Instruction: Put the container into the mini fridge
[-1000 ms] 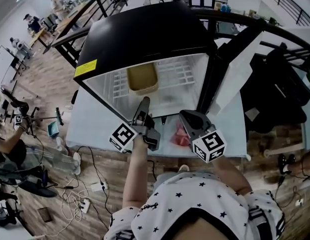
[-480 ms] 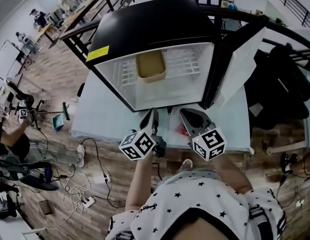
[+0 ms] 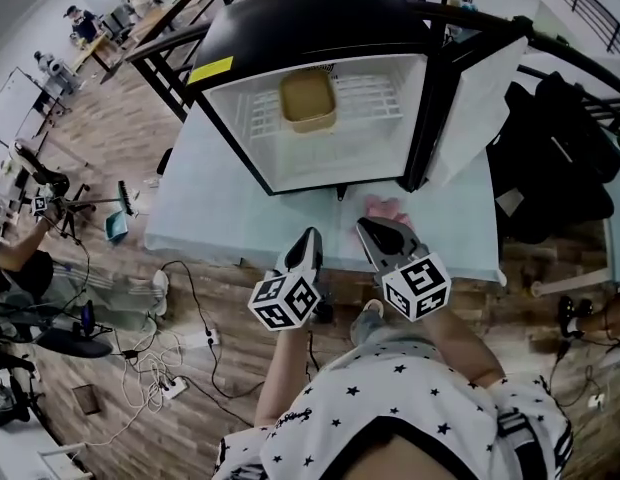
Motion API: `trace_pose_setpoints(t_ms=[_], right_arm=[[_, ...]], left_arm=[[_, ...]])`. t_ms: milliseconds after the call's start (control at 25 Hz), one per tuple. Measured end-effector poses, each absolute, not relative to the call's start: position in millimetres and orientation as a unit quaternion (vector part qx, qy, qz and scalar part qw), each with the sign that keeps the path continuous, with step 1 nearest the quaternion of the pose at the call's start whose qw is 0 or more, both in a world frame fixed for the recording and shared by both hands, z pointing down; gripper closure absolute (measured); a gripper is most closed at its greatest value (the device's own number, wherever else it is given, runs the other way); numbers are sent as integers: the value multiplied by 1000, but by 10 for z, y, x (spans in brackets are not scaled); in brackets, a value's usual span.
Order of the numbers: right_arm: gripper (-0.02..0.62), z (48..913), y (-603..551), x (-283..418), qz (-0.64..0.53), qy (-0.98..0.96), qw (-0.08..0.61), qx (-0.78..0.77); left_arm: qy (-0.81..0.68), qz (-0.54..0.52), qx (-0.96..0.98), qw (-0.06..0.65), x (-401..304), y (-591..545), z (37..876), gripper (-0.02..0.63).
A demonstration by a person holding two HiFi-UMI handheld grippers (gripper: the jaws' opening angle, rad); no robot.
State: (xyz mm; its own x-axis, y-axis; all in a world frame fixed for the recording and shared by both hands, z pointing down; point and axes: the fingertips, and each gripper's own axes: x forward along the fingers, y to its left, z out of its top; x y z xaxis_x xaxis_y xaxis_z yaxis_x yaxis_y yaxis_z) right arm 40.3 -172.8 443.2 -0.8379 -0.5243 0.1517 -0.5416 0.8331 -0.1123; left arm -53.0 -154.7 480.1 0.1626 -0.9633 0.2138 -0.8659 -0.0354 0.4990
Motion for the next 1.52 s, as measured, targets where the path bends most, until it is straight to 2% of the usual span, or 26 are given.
trace_pose_setpoints(t_ms=[880, 1520], right_arm=[[574, 4659, -431, 763, 72, -961, 71, 258], [575, 4658, 16, 1002, 53, -962, 68, 260]], left_arm=[[-652, -92, 699, 277, -175, -130, 5040, 600], [-655, -101, 695, 279, 62, 303, 5097, 600]])
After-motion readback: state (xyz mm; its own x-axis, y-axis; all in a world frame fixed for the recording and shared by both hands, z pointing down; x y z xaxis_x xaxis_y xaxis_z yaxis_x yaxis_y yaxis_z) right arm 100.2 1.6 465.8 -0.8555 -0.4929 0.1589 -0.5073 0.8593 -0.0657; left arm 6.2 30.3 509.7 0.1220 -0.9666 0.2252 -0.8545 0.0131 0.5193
